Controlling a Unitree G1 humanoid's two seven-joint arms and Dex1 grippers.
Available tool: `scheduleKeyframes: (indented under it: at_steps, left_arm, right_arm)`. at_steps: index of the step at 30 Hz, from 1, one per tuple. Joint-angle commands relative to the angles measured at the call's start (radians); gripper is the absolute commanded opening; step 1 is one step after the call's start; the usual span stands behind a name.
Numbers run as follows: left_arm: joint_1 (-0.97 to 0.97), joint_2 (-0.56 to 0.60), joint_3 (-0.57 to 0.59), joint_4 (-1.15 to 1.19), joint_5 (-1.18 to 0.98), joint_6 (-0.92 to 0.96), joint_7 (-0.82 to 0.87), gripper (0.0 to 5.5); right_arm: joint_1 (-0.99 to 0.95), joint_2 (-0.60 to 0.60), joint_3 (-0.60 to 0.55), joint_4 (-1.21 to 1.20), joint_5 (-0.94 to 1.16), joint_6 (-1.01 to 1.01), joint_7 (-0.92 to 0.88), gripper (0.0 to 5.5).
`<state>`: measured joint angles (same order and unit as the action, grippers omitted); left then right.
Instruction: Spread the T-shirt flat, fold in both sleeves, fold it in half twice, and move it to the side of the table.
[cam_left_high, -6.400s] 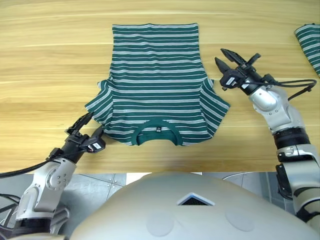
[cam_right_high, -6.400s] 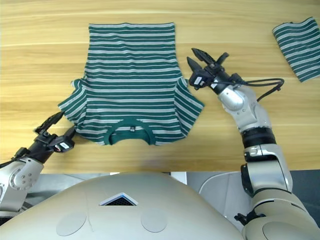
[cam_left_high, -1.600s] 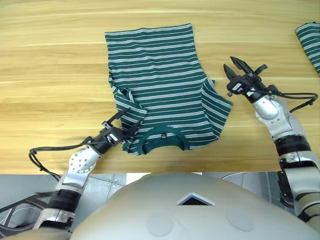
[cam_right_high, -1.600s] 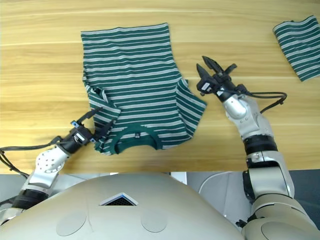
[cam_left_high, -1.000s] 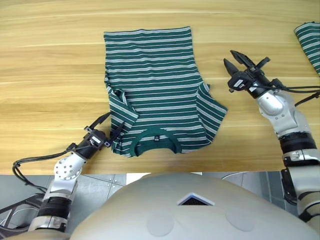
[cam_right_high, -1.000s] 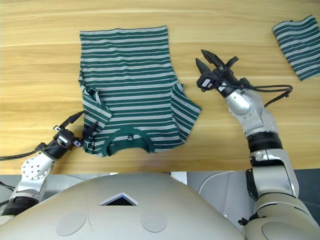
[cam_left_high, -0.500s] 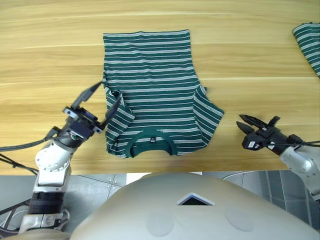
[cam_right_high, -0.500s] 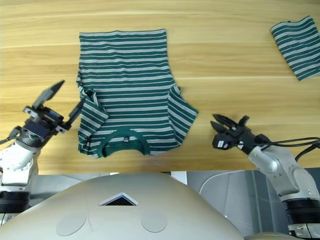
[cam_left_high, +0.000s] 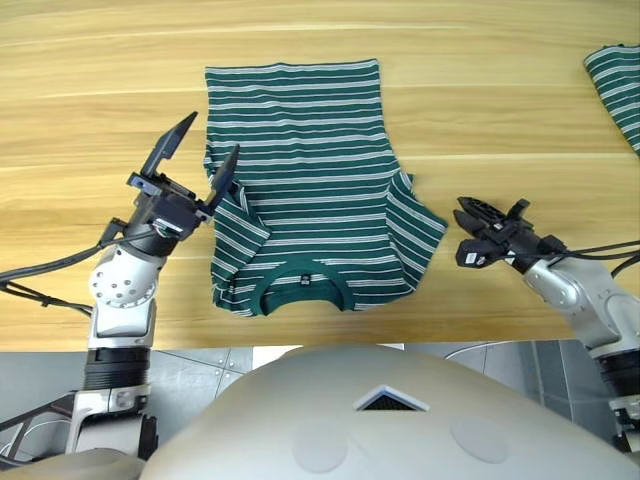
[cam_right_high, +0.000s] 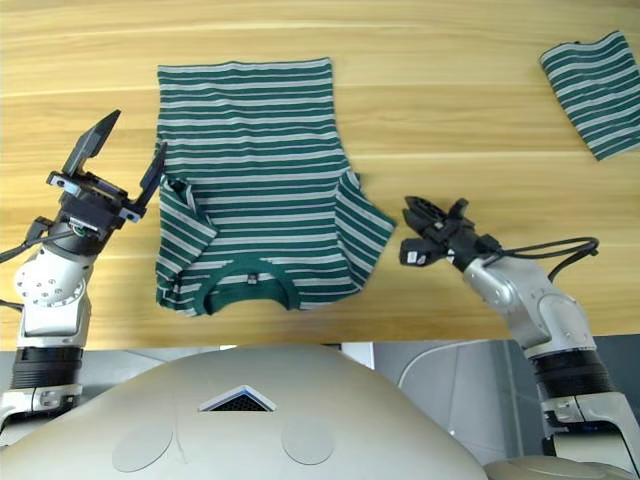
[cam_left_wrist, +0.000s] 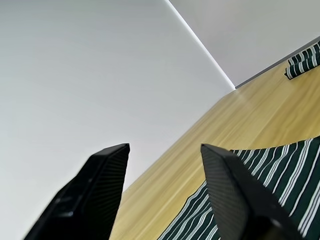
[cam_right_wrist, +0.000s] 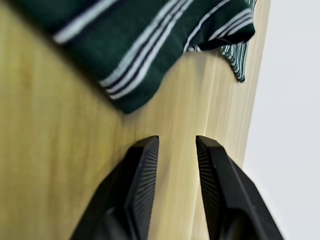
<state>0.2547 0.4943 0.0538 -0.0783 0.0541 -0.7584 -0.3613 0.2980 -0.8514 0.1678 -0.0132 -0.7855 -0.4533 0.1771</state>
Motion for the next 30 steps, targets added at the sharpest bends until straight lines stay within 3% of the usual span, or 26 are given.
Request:
scheduleKeyframes:
  at_steps: [1,8,17,30]
  left_arm:
    - [-0.010,-0.004,-0.003,-0.007,0.016,0.011,0.004,2.64]
    - [-0.017,-0.001,-0.002,-0.003,0.011,0.014,0.000,2.64]
    - [-0.020,-0.010,-0.016,-0.007,0.010,0.013,-0.002,2.64]
    - [-0.028,-0.016,-0.035,0.022,0.008,-0.004,-0.005,2.64]
  right_arm:
    - [0.103,-0.049,0.013,-0.026,0.006,0.012,0.075,1.37]
    - [0.224,-0.142,-0.040,-0.096,0.082,-0.035,0.108,1.37]
    - [0.071,-0.070,0.078,0.005,0.032,-0.085,0.079,1.37]
    - [0.033,-0.052,0.117,0.020,0.043,-0.078,0.080,1.37]
